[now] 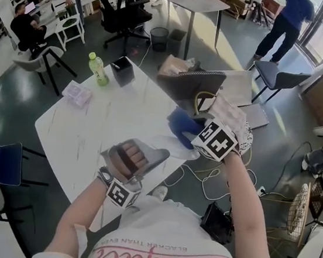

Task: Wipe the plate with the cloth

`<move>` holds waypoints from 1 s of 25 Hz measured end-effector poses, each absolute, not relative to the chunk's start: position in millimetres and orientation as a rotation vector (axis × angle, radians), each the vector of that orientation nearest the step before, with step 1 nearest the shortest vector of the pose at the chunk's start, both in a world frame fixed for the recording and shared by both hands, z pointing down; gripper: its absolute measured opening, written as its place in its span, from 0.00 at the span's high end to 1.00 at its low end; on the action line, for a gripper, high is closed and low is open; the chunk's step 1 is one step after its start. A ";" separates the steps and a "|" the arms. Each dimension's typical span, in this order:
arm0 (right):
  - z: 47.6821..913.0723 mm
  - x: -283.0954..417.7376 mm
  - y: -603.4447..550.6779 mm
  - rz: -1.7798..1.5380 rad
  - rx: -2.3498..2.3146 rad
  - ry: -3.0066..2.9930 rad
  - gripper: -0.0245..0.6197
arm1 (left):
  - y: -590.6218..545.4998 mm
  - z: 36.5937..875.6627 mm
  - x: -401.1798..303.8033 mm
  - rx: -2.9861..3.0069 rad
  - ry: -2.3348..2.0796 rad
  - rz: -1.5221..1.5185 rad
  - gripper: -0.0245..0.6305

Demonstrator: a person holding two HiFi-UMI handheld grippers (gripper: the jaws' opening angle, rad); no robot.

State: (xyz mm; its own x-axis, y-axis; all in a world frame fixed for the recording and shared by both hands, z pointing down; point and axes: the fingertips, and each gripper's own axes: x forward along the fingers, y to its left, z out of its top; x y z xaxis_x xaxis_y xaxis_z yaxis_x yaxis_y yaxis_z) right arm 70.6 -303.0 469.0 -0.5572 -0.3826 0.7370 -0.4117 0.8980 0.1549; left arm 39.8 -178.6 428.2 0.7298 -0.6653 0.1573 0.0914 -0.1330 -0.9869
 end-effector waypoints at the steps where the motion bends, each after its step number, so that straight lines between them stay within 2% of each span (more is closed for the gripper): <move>1: 474.4 75.9 -305.2 0.067 0.590 -2.211 0.76 | -178.9 428.5 40.4 -1.583 0.477 -0.696 0.94; 10: 501.5 127.3 -324.1 0.217 0.843 -2.160 0.76 | -184.6 430.4 28.7 -1.606 0.516 -0.718 0.94; 18: 449.0 142.3 -316.5 0.279 1.107 -2.380 0.76 | -210.8 422.7 -1.7 -1.761 0.764 -0.765 0.94; 25: 417.7 126.0 -286.5 0.268 1.119 -2.508 0.76 | -239.4 414.0 -27.8 -2.103 1.125 -0.674 0.94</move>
State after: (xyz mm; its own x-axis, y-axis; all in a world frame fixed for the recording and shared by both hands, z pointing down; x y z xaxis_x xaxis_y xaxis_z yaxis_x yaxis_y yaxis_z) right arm 126.0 -286.5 417.7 -0.6106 -0.6746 0.4149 -0.7469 0.6647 -0.0185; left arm -27.8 -239.4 414.0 0.4993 -0.8561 0.1333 -0.5215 -0.4198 -0.7429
